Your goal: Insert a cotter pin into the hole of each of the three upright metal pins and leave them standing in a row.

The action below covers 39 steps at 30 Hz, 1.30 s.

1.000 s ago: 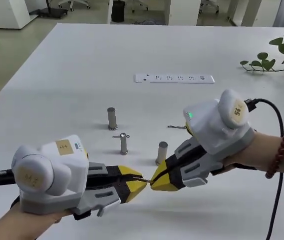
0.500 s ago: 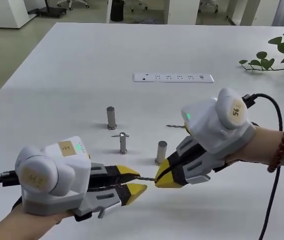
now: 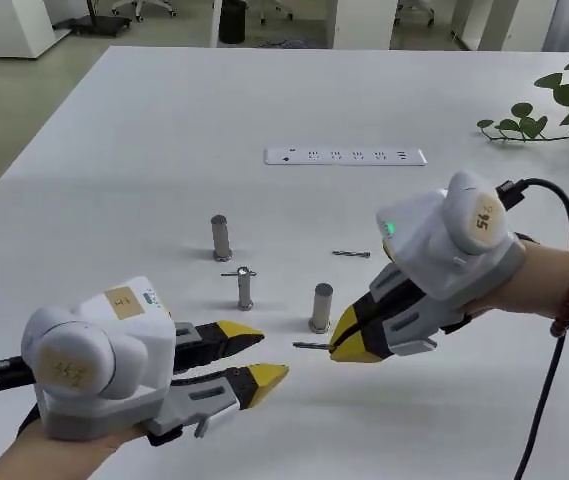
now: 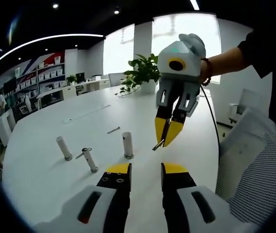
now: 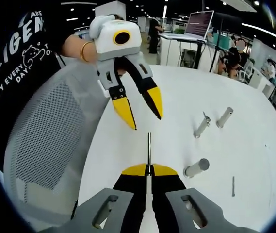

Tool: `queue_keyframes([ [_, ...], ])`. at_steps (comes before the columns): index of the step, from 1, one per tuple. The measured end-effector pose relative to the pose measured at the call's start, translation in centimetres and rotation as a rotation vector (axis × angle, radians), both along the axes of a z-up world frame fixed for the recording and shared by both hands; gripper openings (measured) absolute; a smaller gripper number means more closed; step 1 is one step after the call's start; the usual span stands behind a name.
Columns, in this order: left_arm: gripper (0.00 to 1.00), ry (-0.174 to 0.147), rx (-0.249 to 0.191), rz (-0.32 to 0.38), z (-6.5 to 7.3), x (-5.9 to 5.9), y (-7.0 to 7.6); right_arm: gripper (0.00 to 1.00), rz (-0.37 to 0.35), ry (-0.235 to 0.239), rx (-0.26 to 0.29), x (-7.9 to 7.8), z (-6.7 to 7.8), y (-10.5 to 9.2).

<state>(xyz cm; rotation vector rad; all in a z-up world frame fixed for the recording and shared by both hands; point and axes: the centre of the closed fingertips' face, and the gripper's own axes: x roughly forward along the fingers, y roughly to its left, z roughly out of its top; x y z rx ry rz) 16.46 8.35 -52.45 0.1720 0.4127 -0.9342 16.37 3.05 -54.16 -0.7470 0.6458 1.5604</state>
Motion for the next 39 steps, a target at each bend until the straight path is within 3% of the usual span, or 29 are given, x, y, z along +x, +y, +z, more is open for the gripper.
queue_keyframes([
  [17, 0.27, -0.011, 0.010, 0.096, -0.9, 2.3, -0.1, 0.00, -0.056, -0.049, -0.043, 3.3, -0.7, -3.1],
  [26, 0.27, -0.013, 0.013, 0.113, -1.7, 3.6, -1.4, 0.00, -0.093, -0.063, -0.058, 4.9, -1.4, -4.1],
  [39, 0.25, 0.011, 0.039, 0.149, -3.5, 5.6, -3.0, 0.00, -0.118, -0.072, -0.069, 6.4, -2.6, -4.8],
])
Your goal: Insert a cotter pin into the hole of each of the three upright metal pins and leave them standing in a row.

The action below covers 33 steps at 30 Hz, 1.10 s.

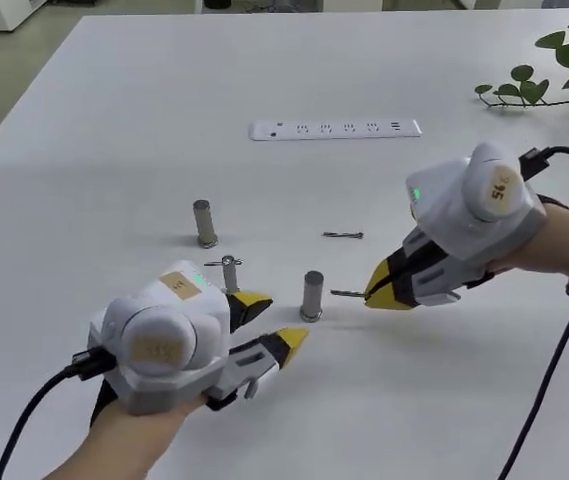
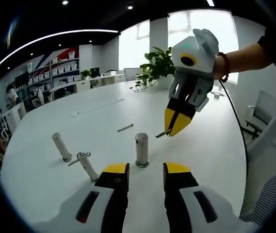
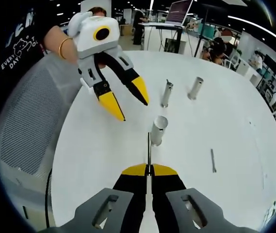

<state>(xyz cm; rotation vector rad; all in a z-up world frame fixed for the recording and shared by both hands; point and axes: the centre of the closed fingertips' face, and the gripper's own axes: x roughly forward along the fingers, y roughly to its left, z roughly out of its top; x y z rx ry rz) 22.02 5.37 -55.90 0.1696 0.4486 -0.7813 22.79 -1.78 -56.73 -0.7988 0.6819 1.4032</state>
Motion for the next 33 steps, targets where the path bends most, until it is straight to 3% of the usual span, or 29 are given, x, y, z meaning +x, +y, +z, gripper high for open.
queue_keyframes([
  [6, 0.25, 0.014, -0.016, 0.020, -0.6, 0.9, -0.5, 0.00, 0.001, -0.007, 0.003, 0.7, -0.2, 0.1],
  [20, 0.24, 0.022, 0.009, 0.020, -1.8, 2.3, -2.6, 0.00, 0.008, -0.015, 0.007, 1.4, -0.4, 0.2],
  [33, 0.19, 0.045, 0.003, 0.052, -2.6, 3.3, -2.9, 0.00, 0.029, -0.016, 0.011, 1.5, -0.4, 0.9],
])
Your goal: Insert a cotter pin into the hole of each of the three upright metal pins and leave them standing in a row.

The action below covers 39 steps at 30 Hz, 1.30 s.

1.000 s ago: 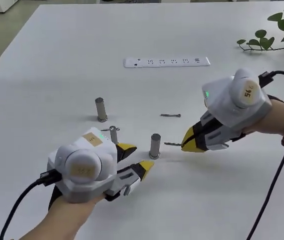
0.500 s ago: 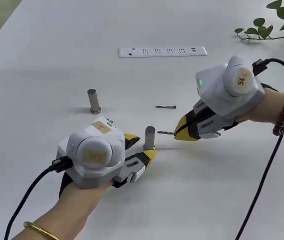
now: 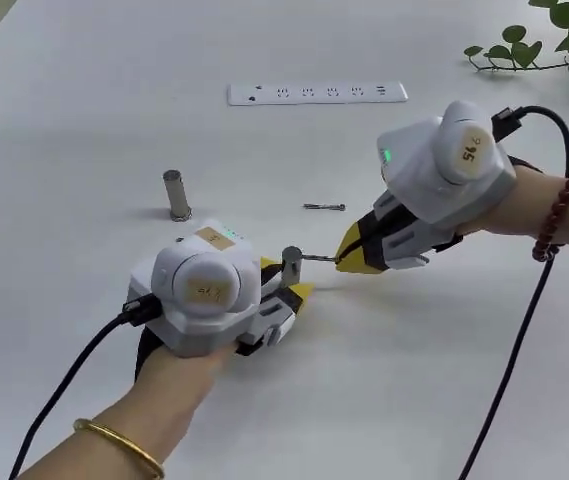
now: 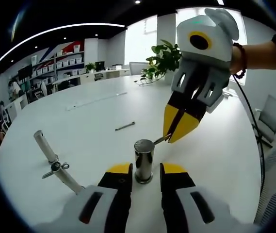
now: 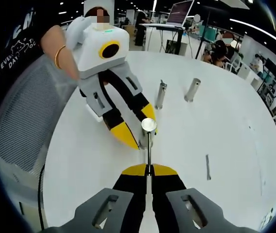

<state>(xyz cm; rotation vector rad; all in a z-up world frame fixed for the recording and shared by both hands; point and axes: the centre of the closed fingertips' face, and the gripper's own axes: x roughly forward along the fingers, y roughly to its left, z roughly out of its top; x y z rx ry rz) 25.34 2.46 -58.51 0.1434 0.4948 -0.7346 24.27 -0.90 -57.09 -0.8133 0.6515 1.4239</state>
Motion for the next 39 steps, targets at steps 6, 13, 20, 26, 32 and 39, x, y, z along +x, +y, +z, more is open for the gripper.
queue_keyframes([
  [6, 0.14, -0.011, 0.002, 0.007, -0.10, 0.30, -0.12, 0.00, 0.004, -0.006, -0.005, 0.23, -0.03, 0.14],
  [13, 0.10, -0.017, 0.009, 0.010, -0.16, 0.50, 0.09, 0.00, 0.011, -0.009, -0.007, 0.61, -0.07, 0.15],
  [20, 0.10, -0.029, 0.013, -0.011, -0.14, 0.51, 0.09, 0.00, 0.026, -0.021, -0.017, 0.49, 0.04, 0.34],
  [26, 0.10, -0.036, 0.000, -0.034, -0.20, 0.51, 0.06, 0.00, 0.051, -0.034, -0.028, 0.43, 0.12, 0.50],
  [32, 0.10, -0.044, -0.007, -0.057, -0.24, 0.52, -0.04, 0.00, 0.084, -0.033, -0.028, 0.35, 0.31, 0.73],
  [39, 0.10, -0.055, -0.004, -0.056, -0.24, 0.59, -0.14, 0.00, 0.087, -0.021, -0.019, 0.18, 0.82, 1.03],
])
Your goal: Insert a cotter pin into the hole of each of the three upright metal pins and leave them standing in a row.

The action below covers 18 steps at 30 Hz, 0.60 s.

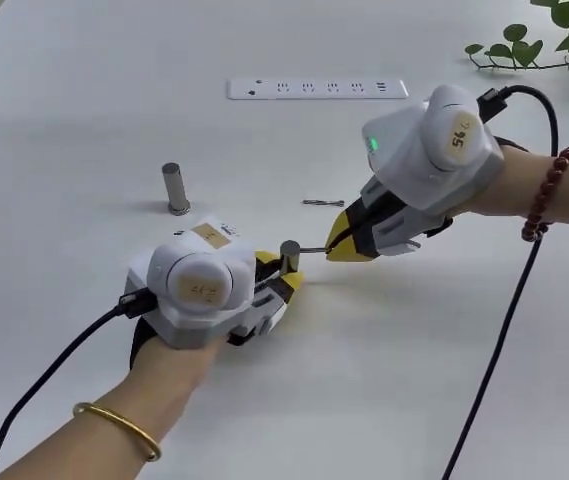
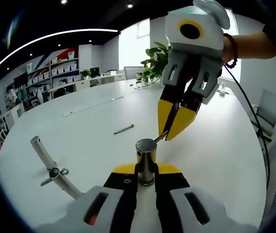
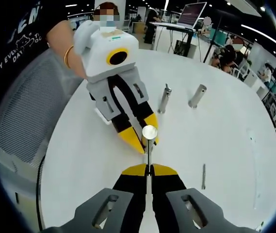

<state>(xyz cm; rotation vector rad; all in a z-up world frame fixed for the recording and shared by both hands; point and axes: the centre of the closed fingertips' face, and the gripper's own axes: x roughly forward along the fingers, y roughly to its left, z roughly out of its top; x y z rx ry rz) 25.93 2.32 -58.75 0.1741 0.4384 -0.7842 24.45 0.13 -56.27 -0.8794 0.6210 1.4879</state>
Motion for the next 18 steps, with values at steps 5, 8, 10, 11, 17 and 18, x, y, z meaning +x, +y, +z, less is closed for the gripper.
queue_keyframes([
  [5, 0.10, -0.002, -0.002, 0.006, 0.0, 0.0, -0.1, 0.00, 0.015, -0.001, 0.008, -0.2, 0.4, 1.0],
  [8, 0.10, -0.008, 0.004, 0.010, 0.0, 0.0, -0.1, 0.00, 0.023, 0.002, 0.009, -0.2, 0.4, 1.3],
  [10, 0.10, -0.002, -0.008, 0.018, 0.0, 0.0, -0.1, 0.00, 0.025, 0.003, 0.009, -0.2, 0.4, 1.5],
  [11, 0.10, -0.002, -0.008, 0.018, 0.0, 0.1, -0.1, 0.00, 0.025, 0.003, 0.009, -0.2, 0.4, 1.5],
  [17, 0.10, -0.003, -0.006, 0.016, 0.1, 0.0, 0.0, 0.00, 0.008, 0.016, 0.007, 0.0, 0.3, 1.7],
  [18, 0.10, -0.003, -0.006, 0.016, 0.1, 0.1, 0.0, 0.00, 0.007, 0.016, 0.007, 0.1, 0.2, 1.7],
])
